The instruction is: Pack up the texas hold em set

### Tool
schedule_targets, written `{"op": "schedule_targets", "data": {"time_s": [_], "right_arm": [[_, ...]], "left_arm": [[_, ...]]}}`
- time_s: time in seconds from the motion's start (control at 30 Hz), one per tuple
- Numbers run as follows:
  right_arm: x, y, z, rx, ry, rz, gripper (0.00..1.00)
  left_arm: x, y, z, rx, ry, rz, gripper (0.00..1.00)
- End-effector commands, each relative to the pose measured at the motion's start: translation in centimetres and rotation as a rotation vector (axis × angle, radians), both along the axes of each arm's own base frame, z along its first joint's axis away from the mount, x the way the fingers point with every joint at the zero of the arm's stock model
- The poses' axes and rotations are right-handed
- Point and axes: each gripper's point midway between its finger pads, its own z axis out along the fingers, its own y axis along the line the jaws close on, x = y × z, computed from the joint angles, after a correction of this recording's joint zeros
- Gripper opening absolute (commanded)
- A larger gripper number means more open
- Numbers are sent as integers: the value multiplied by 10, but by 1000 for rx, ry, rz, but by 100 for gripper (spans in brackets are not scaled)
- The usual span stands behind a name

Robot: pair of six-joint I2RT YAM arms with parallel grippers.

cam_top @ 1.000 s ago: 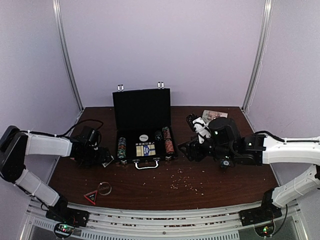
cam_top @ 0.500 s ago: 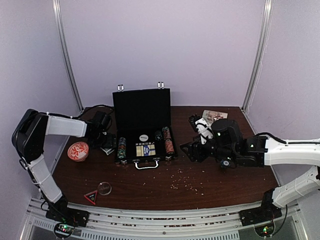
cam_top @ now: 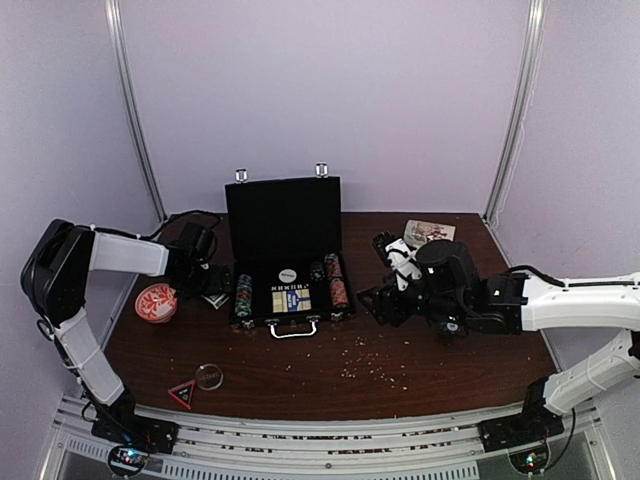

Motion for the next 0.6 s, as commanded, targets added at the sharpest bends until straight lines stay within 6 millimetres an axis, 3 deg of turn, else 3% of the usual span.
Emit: {"op": "schedule_targets", "data": {"time_s": [0.0, 0.13, 0.57], "right_arm": [[5, -3, -7, -14, 0, -25, 70], [5, -2, -6, -8, -1, -23, 70], [6, -10, 3, 13, -30, -51, 70]], "left_arm": [[-10, 3, -9, -55, 26, 31, 97], [-4, 8, -12, -71, 16, 30, 98], [39, -3, -28, -21, 32, -63, 98]]}}
